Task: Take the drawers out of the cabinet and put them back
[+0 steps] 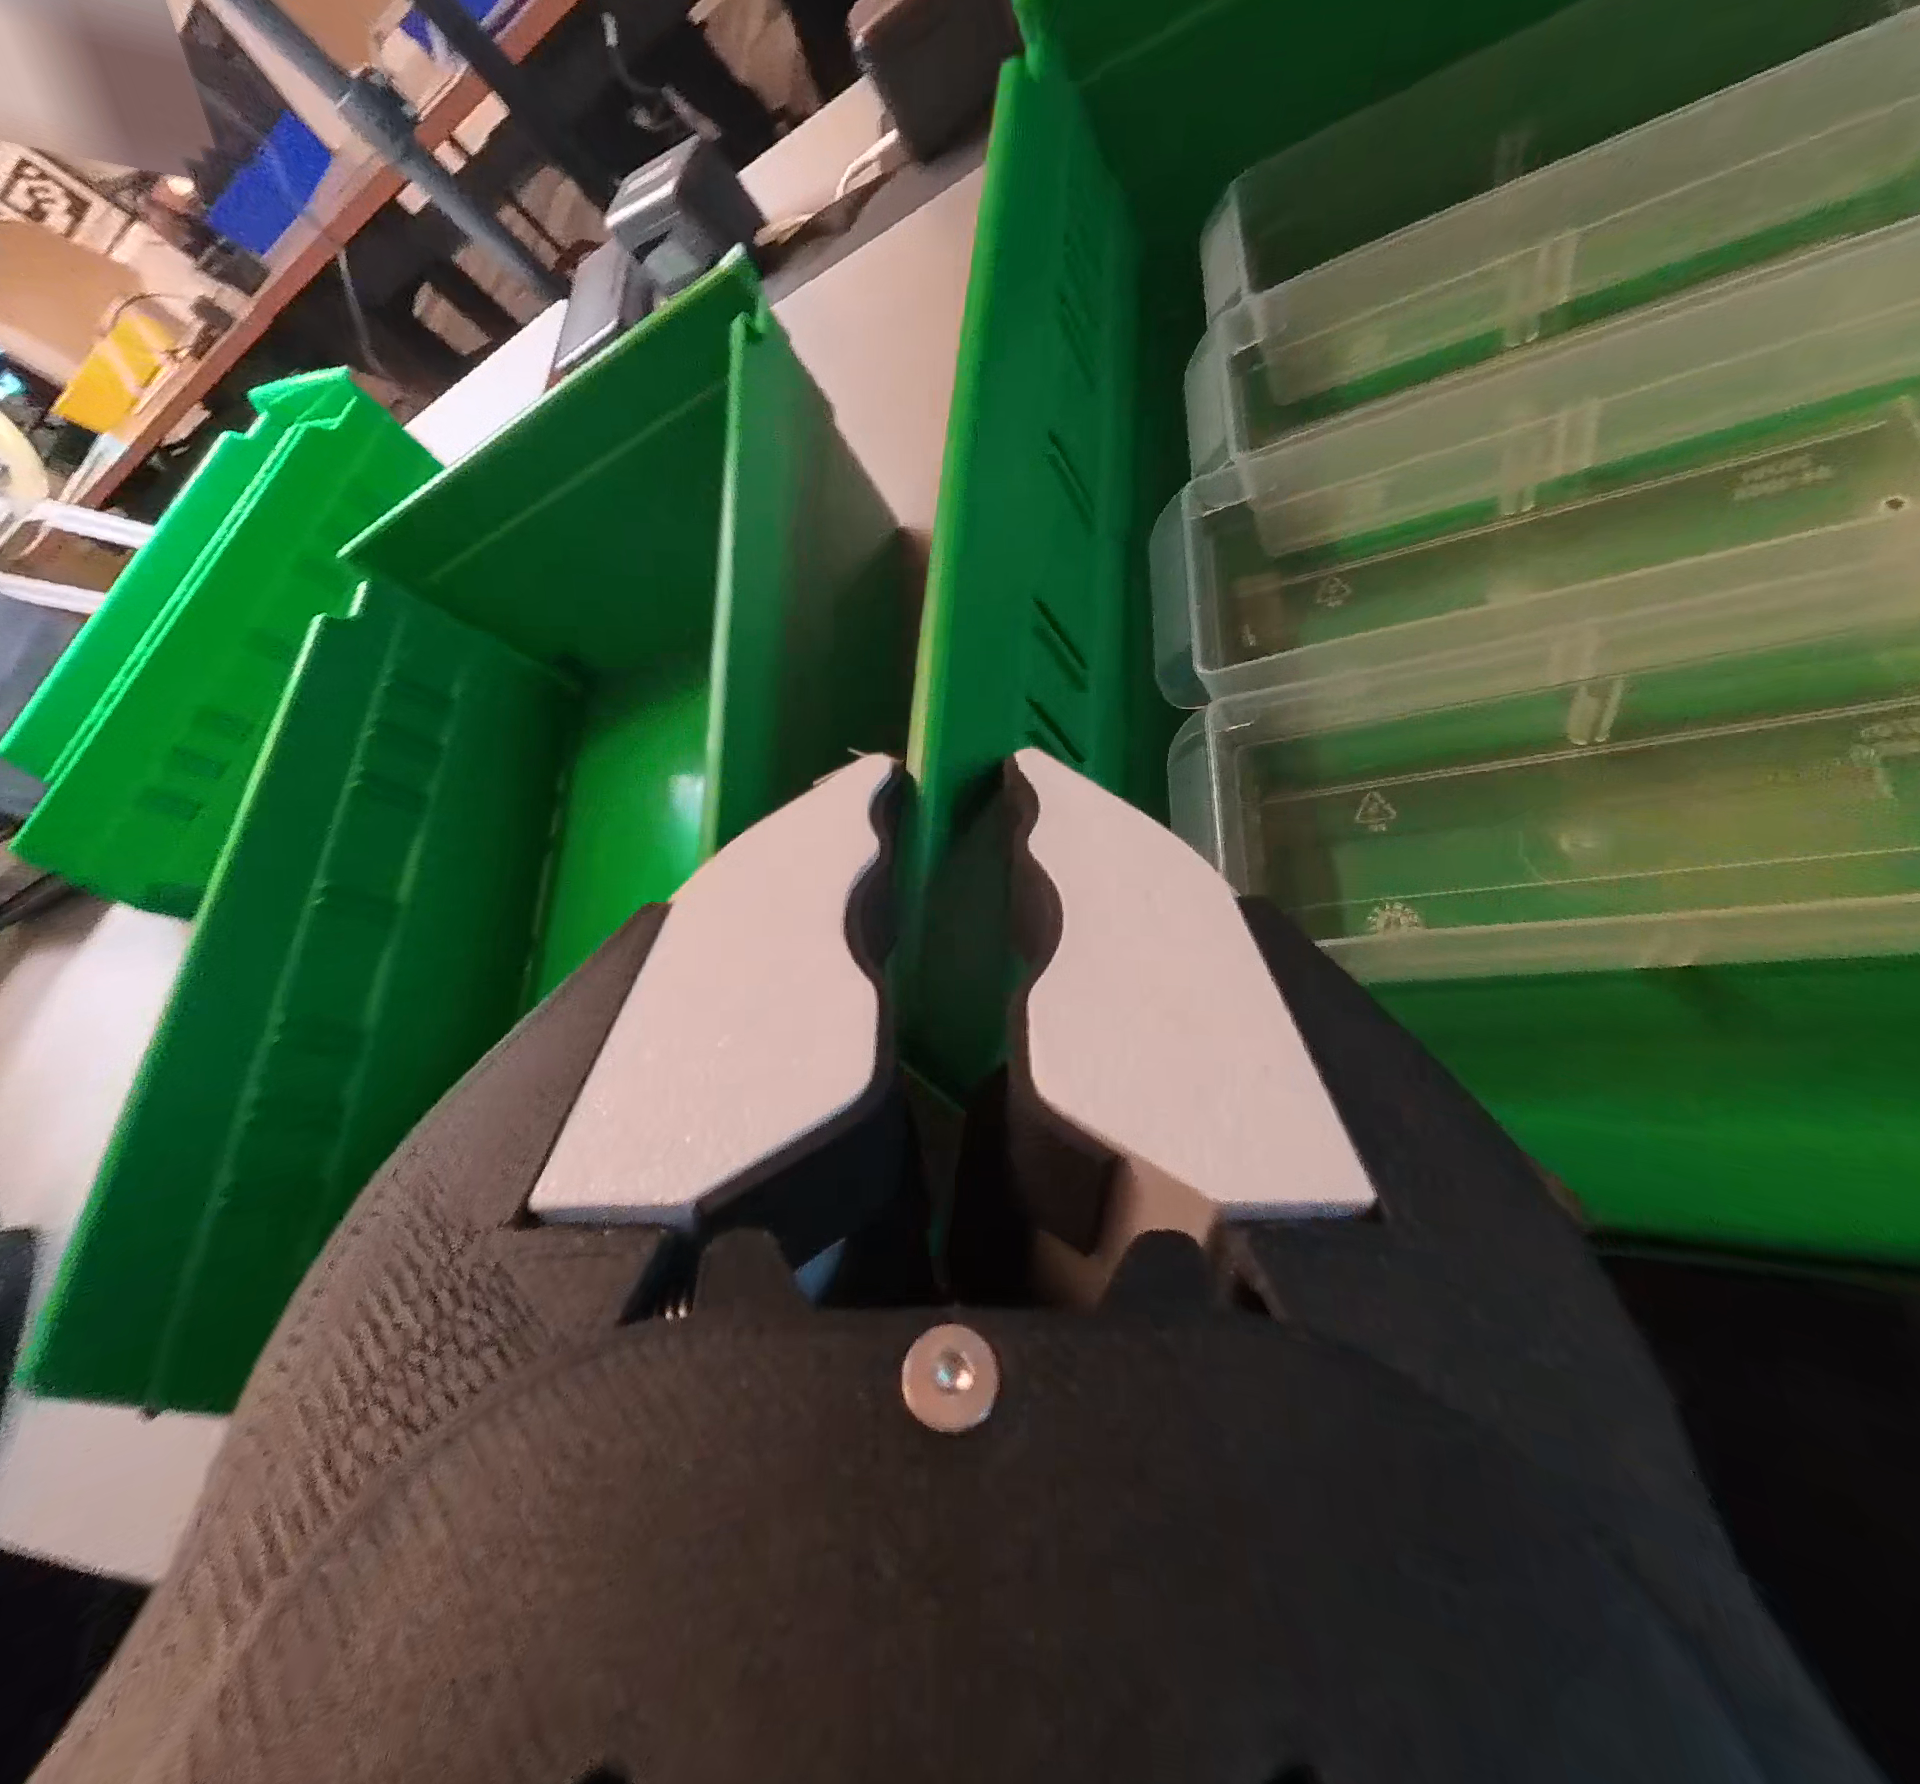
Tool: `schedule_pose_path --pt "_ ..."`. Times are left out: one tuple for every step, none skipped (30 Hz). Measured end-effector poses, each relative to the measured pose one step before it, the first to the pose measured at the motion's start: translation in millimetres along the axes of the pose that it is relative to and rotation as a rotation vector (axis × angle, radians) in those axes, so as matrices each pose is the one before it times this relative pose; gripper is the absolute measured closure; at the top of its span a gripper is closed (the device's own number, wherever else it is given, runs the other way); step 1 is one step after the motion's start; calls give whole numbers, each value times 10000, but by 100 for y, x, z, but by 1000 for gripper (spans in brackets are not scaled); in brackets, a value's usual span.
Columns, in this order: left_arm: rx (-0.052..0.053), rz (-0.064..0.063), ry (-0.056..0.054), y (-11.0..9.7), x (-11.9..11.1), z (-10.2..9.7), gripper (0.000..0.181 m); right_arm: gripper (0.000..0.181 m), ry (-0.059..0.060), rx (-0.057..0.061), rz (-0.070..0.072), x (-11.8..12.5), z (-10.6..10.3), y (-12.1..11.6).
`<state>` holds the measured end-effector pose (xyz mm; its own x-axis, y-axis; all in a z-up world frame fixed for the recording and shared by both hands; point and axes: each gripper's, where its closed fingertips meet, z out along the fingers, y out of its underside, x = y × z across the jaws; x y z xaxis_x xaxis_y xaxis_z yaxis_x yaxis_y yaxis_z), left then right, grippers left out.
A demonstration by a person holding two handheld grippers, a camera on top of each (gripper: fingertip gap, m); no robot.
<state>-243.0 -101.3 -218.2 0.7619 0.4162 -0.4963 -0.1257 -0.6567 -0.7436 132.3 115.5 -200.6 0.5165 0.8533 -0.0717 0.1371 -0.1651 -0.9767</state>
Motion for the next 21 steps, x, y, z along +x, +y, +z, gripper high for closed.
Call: schedule_pose_path --pt "-116 49 -154 189 -269 -23 163 141 83 -64 40 409 60 293" --pt "-94 62 -138 116 -191 -31 163 142 36 -68 57 256 145 315" --pt "-82 45 -109 109 -153 -22 163 142 -12 -74 64 116 203 312" --pt "-41 -27 -52 68 -114 1 163 142 -65 -128 67 -8 218 330" --pt "27 -160 51 22 -55 22 163 142 -55 -153 44 -26 159 238" --pt "105 -285 197 -32 20 33 163 142 -1 -67 4 12 69 86" --pt "174 -298 352 -73 66 -7 164 142 -14 31 -16 -22 -9 -31" --pt "220 -274 545 -134 152 -168 165 142 -47 55 9 -35 -36 -66" --pt "453 -372 819 -555 367 -546 159 142 -44 34 56 5 -32 -40" --pt "621 -473 873 -941 303 -933 144 142 -19 2 94 73 10 18" --pt "666 -353 636 -1138 -84 -1209 132 142 -10 -19 93 88 32 44" --pt "694 -142 413 -1208 -363 -1431 126 142 -13 -25 73 60 41 63" --pt "685 66 185 -1184 -615 -1558 122 142 -23 -35 39 6 42 72" --pt "642 262 41 -1069 -774 -1591 120 142 -24 -37 4 -21 42 59" --pt "492 399 -55 -792 -896 -1500 120 142 -4 -24 -19 -16 27 34" --pt "274 476 -63 -430 -922 -1320 120 142 12 -12 -26 -7 27 23" --pt "35 435 -23 22 -896 -1059 120 141 6 -12 -27 -24 19 16" --pt "-228 453 168 514 -651 -793 120 141 -2 -19 -24 -26 22 31" --pt "-416 489 411 993 -285 -560 120 141 -6 -21 -21 -21 17 32" --pt "-481 434 556 1295 12 -324 119 141 -9 -15 -19 -34 16 27" --pt "-524 351 595 1478 158 -105 119 141 -4 -10 -14 -19 13 11"
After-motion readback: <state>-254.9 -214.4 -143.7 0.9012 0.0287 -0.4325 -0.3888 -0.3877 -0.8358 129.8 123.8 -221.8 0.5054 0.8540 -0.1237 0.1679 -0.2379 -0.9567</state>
